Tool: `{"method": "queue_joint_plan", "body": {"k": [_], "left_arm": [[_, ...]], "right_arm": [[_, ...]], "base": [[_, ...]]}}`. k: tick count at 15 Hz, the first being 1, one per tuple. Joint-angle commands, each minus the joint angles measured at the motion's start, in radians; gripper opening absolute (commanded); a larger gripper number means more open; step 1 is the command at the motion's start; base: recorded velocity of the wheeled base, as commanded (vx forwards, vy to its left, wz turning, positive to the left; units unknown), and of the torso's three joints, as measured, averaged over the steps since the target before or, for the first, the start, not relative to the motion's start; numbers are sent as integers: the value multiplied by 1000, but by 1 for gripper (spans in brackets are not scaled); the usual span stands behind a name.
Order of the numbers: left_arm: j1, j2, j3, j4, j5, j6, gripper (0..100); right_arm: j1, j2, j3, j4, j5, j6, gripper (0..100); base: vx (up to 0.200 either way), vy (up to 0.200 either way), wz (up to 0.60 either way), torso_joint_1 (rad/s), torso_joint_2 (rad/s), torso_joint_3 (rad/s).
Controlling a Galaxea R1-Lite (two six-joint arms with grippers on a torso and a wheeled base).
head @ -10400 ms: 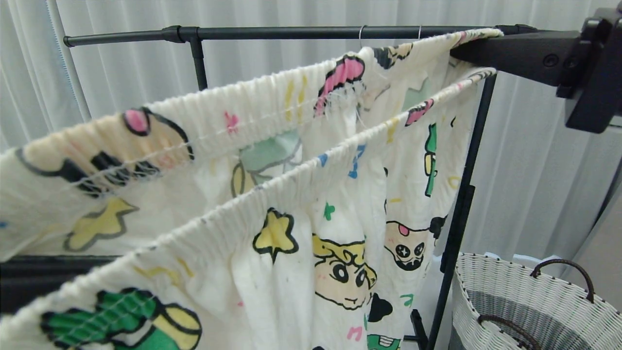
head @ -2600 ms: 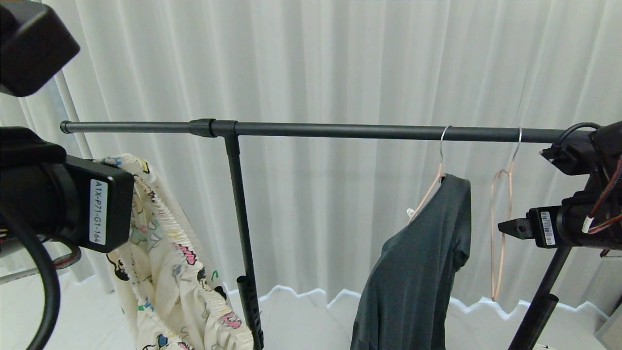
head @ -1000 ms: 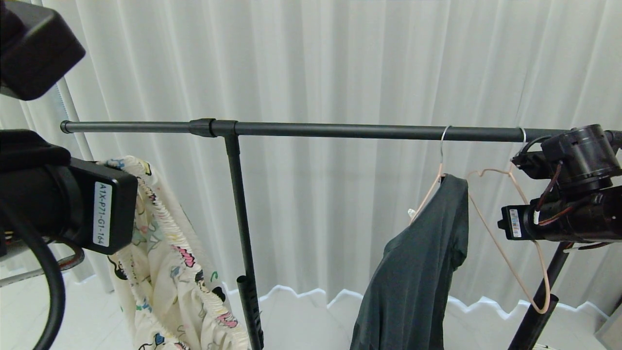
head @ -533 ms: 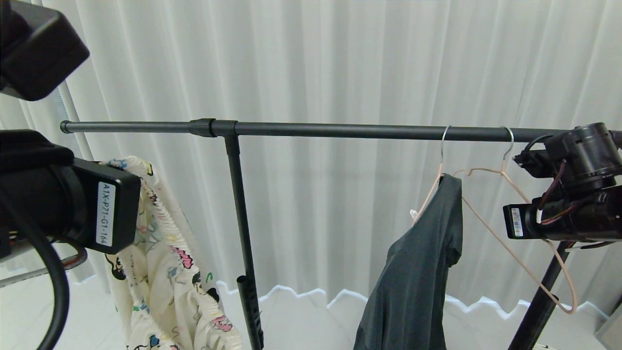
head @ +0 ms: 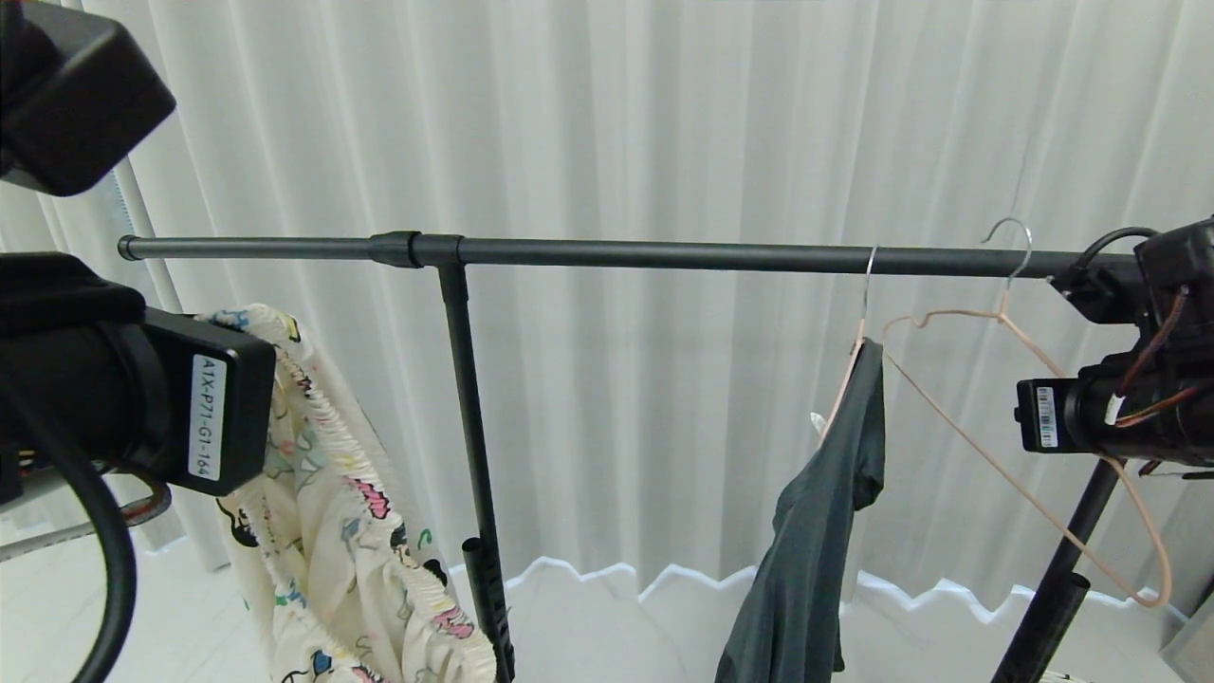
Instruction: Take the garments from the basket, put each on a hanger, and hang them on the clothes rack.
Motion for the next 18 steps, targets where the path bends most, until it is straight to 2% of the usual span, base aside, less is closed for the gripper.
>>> {"method": "queue_joint_plan", "body": {"k": [1, 4, 7, 11, 16, 18], "left_arm": [[0, 1, 0, 0, 0, 0, 0], [0, 1, 0, 0, 0, 0, 0], [0, 1, 0, 0, 0, 0, 0], [-2, 1, 0, 0, 0, 0, 0], [-3, 0, 0, 0, 0, 0, 0], [-3, 0, 3, 0, 0, 0, 0]], "right_arm": [[4, -42, 1, -1, -1, -1, 0], [11, -111, 25, -1, -2, -10, 0], [11, -226, 110, -1, 1, -75, 0], [13, -347, 182, 5, 2, -110, 0], [18, -410, 235, 7, 2, -141, 0], [68, -431, 248, 7, 2, -144, 0]], "base": [[0, 0, 0, 0, 0, 0], [0, 0, 0, 0, 0, 0], [0, 0, 0, 0, 0, 0], [-200, 0, 0, 5, 6, 4], [-200, 0, 0, -4, 1, 10], [-200, 0, 0, -5, 2, 2]]}}
